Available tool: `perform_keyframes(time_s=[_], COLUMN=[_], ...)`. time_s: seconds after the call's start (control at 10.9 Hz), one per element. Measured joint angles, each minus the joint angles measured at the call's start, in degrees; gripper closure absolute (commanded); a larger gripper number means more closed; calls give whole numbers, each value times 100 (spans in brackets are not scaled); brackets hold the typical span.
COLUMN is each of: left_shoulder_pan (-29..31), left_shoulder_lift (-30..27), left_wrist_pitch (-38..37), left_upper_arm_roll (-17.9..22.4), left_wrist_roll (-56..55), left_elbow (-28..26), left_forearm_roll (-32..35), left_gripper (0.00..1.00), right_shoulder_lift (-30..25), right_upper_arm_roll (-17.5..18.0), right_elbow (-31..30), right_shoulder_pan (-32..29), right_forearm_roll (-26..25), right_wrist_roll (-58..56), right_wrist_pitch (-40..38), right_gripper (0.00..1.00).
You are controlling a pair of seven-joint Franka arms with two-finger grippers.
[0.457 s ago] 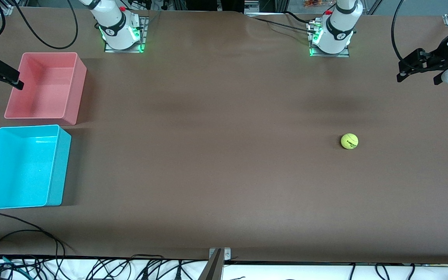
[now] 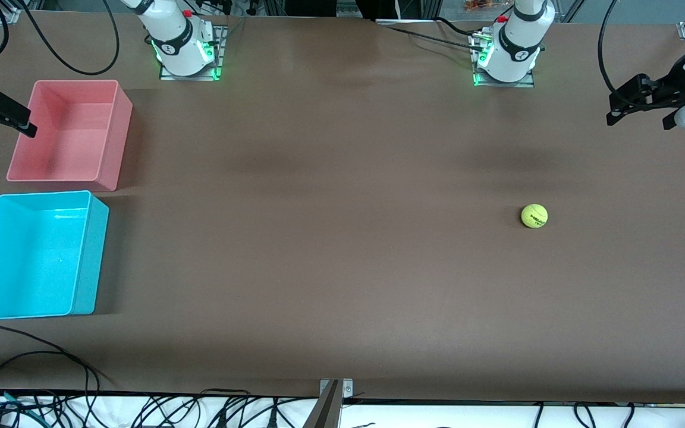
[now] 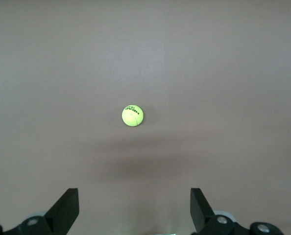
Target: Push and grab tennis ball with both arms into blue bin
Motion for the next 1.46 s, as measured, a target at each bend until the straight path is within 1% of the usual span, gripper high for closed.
perform_keyframes(time_s=[1.46], left_shoulder_pan=[1], left_shoulder_lift=[1], left_wrist_pitch=[0], left_upper_arm_roll=[8], left_wrist_roll=[0], left_elbow=[0], left_forearm_roll=[0], left_gripper=[0], right_shoulder_lift=[-6], right_upper_arm_roll=[8], right_elbow=[105], right_shoulder_pan=[10], right_forearm_roll=[1], right_wrist_roll=[-3], right_wrist_pitch=[-125], right_gripper=[0])
